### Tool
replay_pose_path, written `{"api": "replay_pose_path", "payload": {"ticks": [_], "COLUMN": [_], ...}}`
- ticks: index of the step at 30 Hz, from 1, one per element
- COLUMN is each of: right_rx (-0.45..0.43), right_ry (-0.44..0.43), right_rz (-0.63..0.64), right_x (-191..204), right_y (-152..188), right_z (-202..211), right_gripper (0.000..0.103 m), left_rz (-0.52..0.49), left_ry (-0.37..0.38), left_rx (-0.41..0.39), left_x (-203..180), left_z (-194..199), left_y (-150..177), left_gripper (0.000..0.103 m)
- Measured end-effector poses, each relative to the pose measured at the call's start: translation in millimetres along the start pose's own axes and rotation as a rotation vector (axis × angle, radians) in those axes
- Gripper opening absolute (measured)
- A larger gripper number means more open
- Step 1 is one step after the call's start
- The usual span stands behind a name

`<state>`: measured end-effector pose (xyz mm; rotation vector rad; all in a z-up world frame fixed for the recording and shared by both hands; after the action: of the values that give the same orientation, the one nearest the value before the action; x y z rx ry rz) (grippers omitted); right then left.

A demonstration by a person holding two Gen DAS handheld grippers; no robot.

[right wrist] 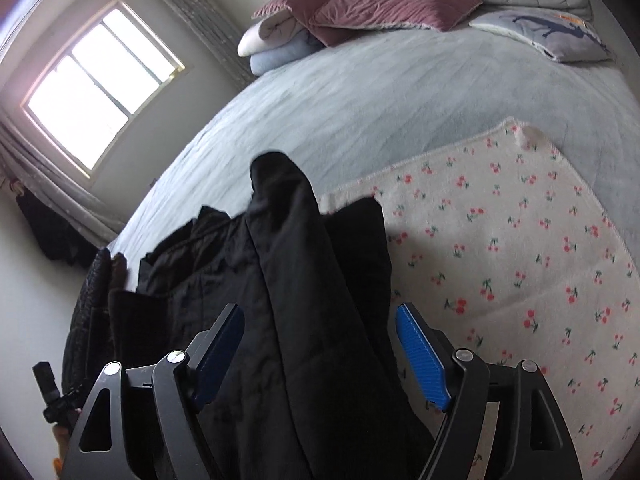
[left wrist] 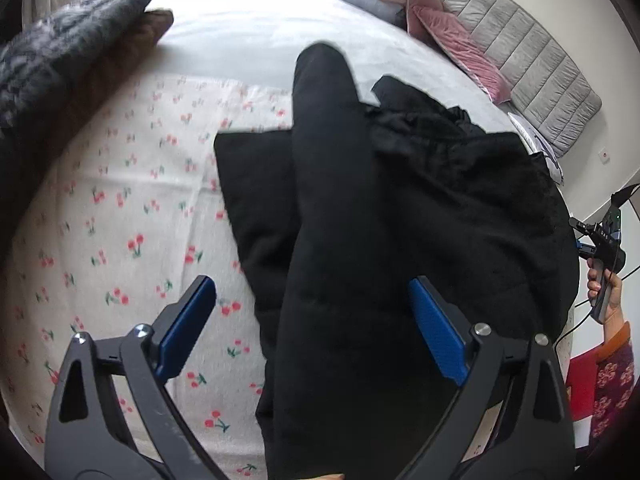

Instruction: Fold large clothes

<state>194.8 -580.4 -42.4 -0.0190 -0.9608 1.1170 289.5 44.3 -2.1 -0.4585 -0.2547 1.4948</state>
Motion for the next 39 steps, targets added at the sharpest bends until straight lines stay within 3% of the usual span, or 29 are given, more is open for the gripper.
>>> {"api": "replay_pose_path", "payload": {"ticks": [3, 6, 11, 13, 14, 15, 18, 21, 26, 29, 35, 39], "right_rx": [0.013, -0.009, -0.088, -0.089, -0.072, -0.054, -0.04, -0.085, -0.111, -0.089, -0.068, -0.029], "right_ry": [-0.056, -0.178, -0.285, -0.27, -0.255, -0.226, -0.178, -0.21, -0.256, -0.261, -0.301, -0.293], "right_rz": [-0.069, -0.198, -0.325, -0.31, -0.292, -0.279, -0.267, -0.297, -0.211, -0.127, -0.086, -0.08], "right_x": [-23, -47, -65, -62, -57, -52, -38, -18, 39, 84, 130, 127], "right_y": [21, 35, 42, 45, 46, 47, 49, 52, 51, 60, 112, 165], "right_z": [-7, -15, -24, -27, -29, -31, -28, -12, 33, 64, 115, 135], "right_gripper": [0.079, 0.079, 0.082, 0.08, 0.079, 0.07, 0.042, 0.032, 0.028, 0.027, 0.027, 0.028], "left_rz": [0.106, 0.207, 0.191, 0.155, 0.137, 0.131, 0.172, 0.185, 0.158, 0.138, 0.106, 0.083], "left_ry": [0.126, 0.26, 0.368, 0.31, 0.283, 0.249, 0.196, 0.114, 0.122, 0.133, 0.149, 0.151], "left_rx": [0.046, 0.087, 0.122, 0.111, 0.103, 0.099, 0.091, 0.073, -0.006, -0.012, -0.006, 0.017], "left_x": [20, 30, 14, 1, -5, -10, -15, -29, -46, -42, -13, 3], "left_z": [-12, -25, -35, -35, -33, -32, -21, 6, 82, 130, 201, 211], "left_y": [14, 21, 23, 23, 23, 23, 18, 10, -3, 3, 57, 107], "left_gripper": [0.097, 0.096, 0.096, 0.096, 0.09, 0.075, 0.048, 0.037, 0.033, 0.033, 0.033, 0.035]}}
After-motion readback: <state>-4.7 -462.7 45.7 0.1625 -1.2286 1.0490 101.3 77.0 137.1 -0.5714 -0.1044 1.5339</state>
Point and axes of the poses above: each gripper's, at about its wrist camera, not at the fingertips, and z roughly against the way its jaws point, x to its left, y to its underside, the point moved 1 cm from there along -z, roughly the way its jaws point, and after that the axes turned 13 degrees about -y, right-handed, at the moved point
